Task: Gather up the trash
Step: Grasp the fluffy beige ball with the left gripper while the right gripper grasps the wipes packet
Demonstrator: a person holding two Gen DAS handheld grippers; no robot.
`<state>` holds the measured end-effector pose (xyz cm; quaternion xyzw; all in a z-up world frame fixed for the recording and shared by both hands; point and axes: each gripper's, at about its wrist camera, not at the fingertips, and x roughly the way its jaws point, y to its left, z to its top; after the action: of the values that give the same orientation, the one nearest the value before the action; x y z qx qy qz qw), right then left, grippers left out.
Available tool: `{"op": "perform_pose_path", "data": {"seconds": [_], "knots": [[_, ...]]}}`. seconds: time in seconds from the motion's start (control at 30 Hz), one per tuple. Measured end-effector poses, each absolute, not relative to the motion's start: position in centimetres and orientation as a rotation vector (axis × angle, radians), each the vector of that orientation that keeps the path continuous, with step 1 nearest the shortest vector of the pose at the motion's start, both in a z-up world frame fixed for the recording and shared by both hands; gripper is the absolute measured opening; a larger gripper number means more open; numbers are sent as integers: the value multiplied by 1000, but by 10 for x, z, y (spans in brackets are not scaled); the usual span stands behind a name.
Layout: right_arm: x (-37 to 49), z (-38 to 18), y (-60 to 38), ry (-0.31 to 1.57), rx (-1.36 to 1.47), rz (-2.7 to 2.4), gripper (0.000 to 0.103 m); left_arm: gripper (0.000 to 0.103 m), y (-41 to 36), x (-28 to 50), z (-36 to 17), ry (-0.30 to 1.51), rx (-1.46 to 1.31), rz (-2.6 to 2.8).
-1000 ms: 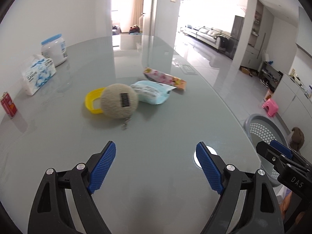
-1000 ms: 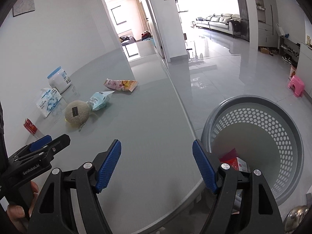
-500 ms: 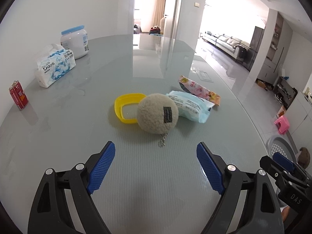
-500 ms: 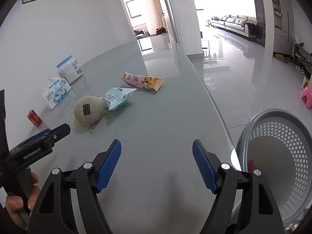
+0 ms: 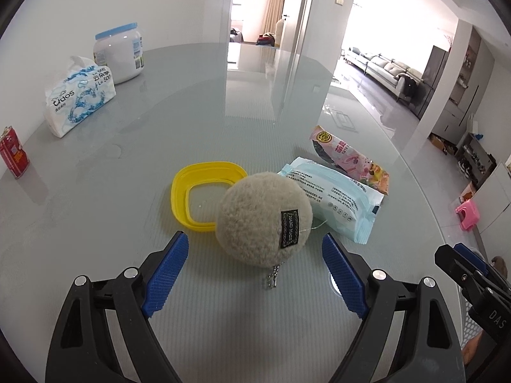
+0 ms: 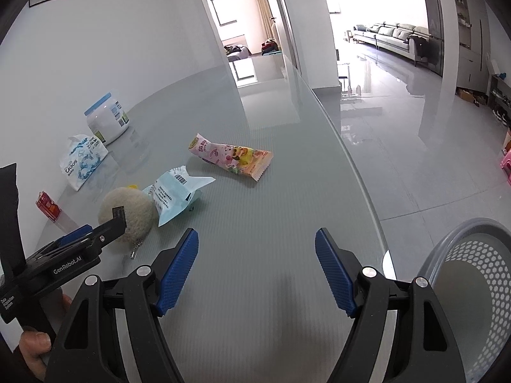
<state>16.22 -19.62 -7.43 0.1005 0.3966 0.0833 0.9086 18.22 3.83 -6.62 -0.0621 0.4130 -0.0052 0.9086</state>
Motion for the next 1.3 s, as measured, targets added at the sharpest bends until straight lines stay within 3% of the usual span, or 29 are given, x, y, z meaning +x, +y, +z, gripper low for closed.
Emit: {"op": "perform_pose_path", "data": {"seconds": [0.2, 0.37, 0.47, 1.3], "knots": [[173, -83, -194, 839, 224, 174, 72, 83, 35, 196, -73, 863, -133, -18], [177, -83, -190, 844, 216, 180, 72, 58, 34, 198, -72, 862, -133, -40], [179, -80, -186, 840, 207, 190, 72, 53, 36, 197, -71, 861, -146, -56], [231, -60, -95, 815, -115, 414, 72, 51, 104, 169, -42, 745, -194, 34]]}}
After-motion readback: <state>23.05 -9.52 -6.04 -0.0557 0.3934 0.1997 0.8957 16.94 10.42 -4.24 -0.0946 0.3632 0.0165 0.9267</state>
